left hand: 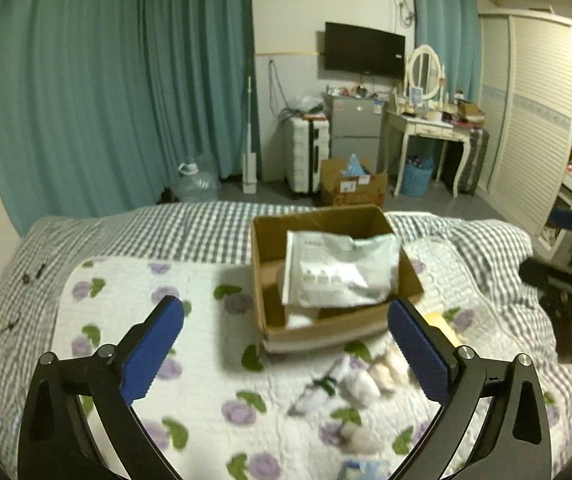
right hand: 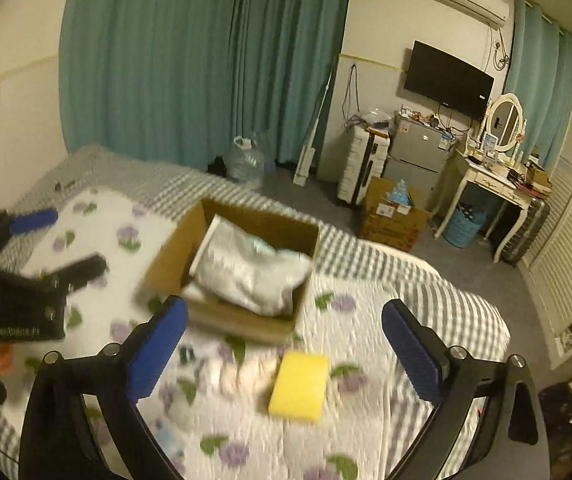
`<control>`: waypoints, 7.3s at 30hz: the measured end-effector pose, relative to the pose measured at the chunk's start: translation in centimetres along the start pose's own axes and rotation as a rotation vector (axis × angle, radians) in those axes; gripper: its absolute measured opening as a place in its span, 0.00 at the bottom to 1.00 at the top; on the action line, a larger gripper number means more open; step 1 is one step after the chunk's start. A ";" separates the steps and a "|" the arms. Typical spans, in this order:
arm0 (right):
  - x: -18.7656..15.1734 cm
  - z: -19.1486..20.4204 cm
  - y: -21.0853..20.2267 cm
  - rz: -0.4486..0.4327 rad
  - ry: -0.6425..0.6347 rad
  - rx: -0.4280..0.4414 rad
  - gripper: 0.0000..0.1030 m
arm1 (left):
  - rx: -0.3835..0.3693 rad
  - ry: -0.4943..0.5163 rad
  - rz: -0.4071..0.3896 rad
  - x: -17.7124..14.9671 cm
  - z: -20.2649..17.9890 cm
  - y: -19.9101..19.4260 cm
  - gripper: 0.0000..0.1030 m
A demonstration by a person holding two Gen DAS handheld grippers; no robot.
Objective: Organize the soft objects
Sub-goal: 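Move both tools back down toward the remaining items on the quilt, then grasp the blue tissue pack with the left tool while the right tool grasps a white rolled cloth, then carry the tissue pack and rolled cloth into the box and open both tools, then grasp the yellow sponge with the right tool while the left tool grasps the green-banded white bundle, then carry the sponge and bundle into the box and open both tools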
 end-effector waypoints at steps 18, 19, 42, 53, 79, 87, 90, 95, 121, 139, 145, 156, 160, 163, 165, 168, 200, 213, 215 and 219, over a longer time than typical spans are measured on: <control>-19.0 3.4 2.0 0.179 0.068 -0.016 0.96 | 0.074 -0.058 0.259 -18.8 -2.9 0.3 1.00; -19.7 3.5 2.5 0.192 0.064 -0.014 0.96 | 0.066 -0.046 0.271 -19.4 -3.3 0.4 1.00; -20.8 2.6 3.2 0.217 0.138 -0.026 0.96 | -0.118 -0.051 0.364 -21.1 -6.2 -1.1 0.50; -17.5 8.9 6.3 0.223 -0.002 0.085 0.95 | 0.014 0.001 0.289 -15.9 1.1 1.1 0.50; -16.8 10.1 6.3 0.251 0.040 0.171 0.29 | -0.057 -0.055 0.304 -16.7 0.6 0.3 0.50; -6.2 5.1 3.2 0.068 -0.003 0.131 0.29 | -0.096 -0.039 0.173 -8.7 -0.7 0.1 0.50; -2.3 3.4 3.9 0.010 -0.006 0.116 0.29 | -0.101 -0.055 0.128 -5.6 -0.3 1.9 0.50; 2.4 1.1 8.5 -0.023 0.017 0.096 0.29 | -0.084 -0.022 0.078 -1.2 0.1 7.6 0.50; 2.2 -3.0 19.3 -0.015 0.118 0.040 0.73 | -0.004 0.056 0.064 -1.7 0.0 17.4 0.83; 1.2 -1.5 1.5 -0.040 -0.069 -0.162 0.92 | -0.061 0.030 -0.011 -1.6 1.0 2.9 1.00; -3.4 -0.3 4.1 0.018 -0.040 -0.132 0.92 | -0.066 0.007 0.055 -5.7 0.5 4.5 1.00; -16.0 -1.5 13.4 0.218 0.006 -0.169 0.92 | -0.053 0.004 0.216 -15.9 0.6 11.6 1.00; -18.7 -1.5 14.9 0.274 -0.004 -0.178 0.92 | -0.037 0.020 0.277 -17.9 0.2 13.1 0.99; -19.6 -1.5 15.6 0.308 -0.018 -0.186 0.89 | -0.046 0.030 0.282 -18.6 -0.3 13.1 0.99; -19.9 -1.7 15.8 0.319 -0.009 -0.186 0.84 | -0.053 0.039 0.286 -19.0 -0.7 13.0 0.99; -20.6 -1.8 16.0 0.339 0.011 -0.172 0.68 | -0.054 0.073 0.289 -19.5 -1.3 13.0 0.99; -14.3 -0.4 7.0 0.138 0.045 -0.111 0.65 | -0.087 0.051 0.281 -17.7 -1.4 6.0 0.21; -6.2 1.6 0.9 0.019 0.005 -0.055 0.65 | -0.122 0.018 0.166 -9.7 -1.8 2.0 0.21; -5.2 2.0 1.5 0.019 -0.008 -0.042 0.65 | -0.116 0.003 0.157 -8.3 -1.6 2.7 0.21; -3.1 2.2 4.8 0.029 -0.003 -0.010 0.65 | -0.117 -0.036 0.151 -6.1 -0.9 5.4 0.21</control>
Point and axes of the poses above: each gripper's, at about its wrist camera, not at the fingertips, and y roughly the way its jaws point, z to its left, x to its top, the point moved 2 cm from there along y, roughly the way its jaws point, and after that the axes turned 15 degrees about -z, right-handed, at the moved point
